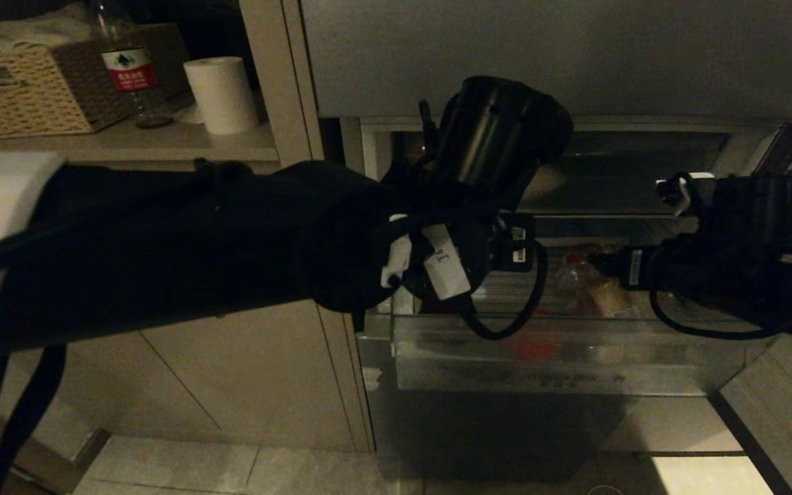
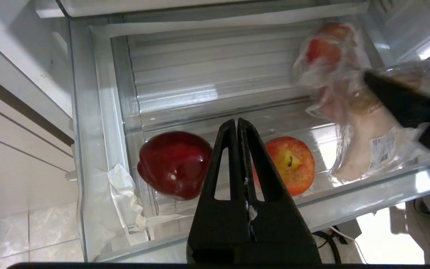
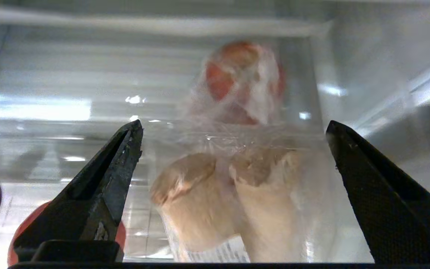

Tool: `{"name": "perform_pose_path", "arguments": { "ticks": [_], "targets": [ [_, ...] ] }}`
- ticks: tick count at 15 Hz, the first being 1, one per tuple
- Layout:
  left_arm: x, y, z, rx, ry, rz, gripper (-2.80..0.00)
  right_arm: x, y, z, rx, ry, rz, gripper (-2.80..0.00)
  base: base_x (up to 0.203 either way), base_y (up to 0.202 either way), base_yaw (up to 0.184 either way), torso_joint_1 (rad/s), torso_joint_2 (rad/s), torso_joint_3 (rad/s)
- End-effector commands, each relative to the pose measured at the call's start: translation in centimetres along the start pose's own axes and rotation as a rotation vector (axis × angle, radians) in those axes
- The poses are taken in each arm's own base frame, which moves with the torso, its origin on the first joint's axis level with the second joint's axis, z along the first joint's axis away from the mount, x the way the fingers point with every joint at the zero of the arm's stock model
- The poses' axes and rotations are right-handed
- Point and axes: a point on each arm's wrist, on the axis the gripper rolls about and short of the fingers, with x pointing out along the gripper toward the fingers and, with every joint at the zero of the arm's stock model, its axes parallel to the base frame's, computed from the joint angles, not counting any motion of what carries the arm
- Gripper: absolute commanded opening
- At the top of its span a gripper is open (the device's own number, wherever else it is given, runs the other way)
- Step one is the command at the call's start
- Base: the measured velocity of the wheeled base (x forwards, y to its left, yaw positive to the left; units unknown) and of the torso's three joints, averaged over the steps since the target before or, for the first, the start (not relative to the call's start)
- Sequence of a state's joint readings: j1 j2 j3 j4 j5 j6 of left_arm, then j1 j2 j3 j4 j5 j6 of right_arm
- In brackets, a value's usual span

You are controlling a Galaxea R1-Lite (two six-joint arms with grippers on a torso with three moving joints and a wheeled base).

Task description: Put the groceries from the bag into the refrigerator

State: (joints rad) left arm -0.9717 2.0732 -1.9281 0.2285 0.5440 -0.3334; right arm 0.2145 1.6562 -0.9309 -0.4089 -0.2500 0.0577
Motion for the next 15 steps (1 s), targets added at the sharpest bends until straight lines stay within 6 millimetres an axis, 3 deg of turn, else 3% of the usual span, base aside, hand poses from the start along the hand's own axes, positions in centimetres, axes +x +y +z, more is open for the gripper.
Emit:
{"name": "perform_pose_path", "arguments": {
  "ticks": [1,4,6,11,15],
  "targets": [
    [-0.3,0.1,0.2,-0.003,-0.003,0.003,-2.8,-2.1,-0.6,1.1,0.017,-0.056,-0.005,0.0,0.0,0.0,0.0,0.0,0.0,0.0],
    [-0.5,0.1,0.4,0.002,-0.012,0.019,-2.8,-3.8,-1.0,1.6,0.025,-0.094,-0.003,0.0,0.0,0.0,0.0,0.0,0.0,0.0],
    [-1.8,0.5,1.3,0.022,-0.024,0.028,-2.8,-4.9,-1.3,2.0,0.03,-0.118,0.0,0.0,0.0,0.0,0.0,0.0,0.0,0.0],
    [-7.4,3.2,3.1,0.095,0.062,0.054,-2.8,-7.4,-1.2,0.8,0.011,-0.115,0.028,0.0,0.0,0.0,0.0,0.0,0.0,0.0],
    [-10.5,4.0,2.9,0.077,0.059,0.075,-2.8,-7.2,-0.6,0.4,0.01,-0.1,0.056,0.0,0.0,0.0,0.0,0.0,0.0,0.0]
  ]
}}
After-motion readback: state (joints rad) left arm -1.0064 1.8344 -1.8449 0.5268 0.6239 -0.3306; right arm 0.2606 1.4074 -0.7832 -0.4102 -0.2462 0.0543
